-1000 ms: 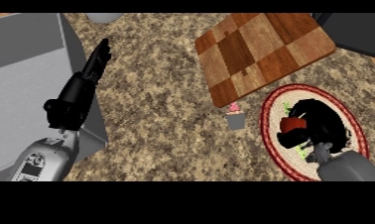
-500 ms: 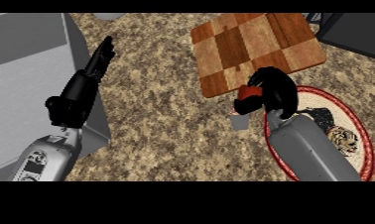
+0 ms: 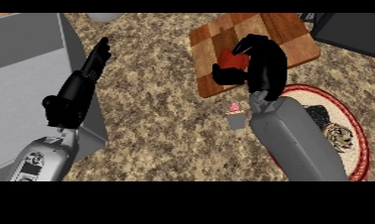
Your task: Pick the bell pepper from the placemat and place it in the tiered shelf
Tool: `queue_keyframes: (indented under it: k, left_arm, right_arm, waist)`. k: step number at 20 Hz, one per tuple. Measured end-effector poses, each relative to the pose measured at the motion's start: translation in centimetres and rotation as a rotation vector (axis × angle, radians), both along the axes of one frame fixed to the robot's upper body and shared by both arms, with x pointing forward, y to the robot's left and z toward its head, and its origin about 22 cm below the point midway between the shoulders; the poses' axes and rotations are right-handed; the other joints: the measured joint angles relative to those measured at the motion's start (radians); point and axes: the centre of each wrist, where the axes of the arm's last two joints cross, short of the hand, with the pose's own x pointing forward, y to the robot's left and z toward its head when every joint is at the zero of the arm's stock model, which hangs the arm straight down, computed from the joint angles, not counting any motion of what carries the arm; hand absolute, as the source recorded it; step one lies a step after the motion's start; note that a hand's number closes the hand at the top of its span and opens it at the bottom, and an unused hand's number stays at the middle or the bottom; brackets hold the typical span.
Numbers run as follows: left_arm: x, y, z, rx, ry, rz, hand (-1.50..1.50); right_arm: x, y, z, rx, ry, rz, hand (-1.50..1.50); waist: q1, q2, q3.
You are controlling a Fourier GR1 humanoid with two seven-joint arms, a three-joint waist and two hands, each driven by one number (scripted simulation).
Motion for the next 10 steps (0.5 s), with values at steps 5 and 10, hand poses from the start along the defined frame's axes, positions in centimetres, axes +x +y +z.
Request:
queue_keyframes:
  k: [5, 10]
  left_arm:
    - [-0.5, 0.3, -0.1, -0.007, 0.007, 0.008, 0.00]
    - [-0.3, 0.7, 0.0, -0.008, 0.007, 0.014, 0.00]
  right_arm:
    - [0.2, 0.2, 3.5, -0.055, -0.124, -0.064, 1.50]
    - [0.8, -1.2, 7.1, -0.115, -0.221, -0.162, 1.50]
  waist:
    - [-0.011, -0.005, -0.001]
    - [-0.017, -0.004, -0.002]
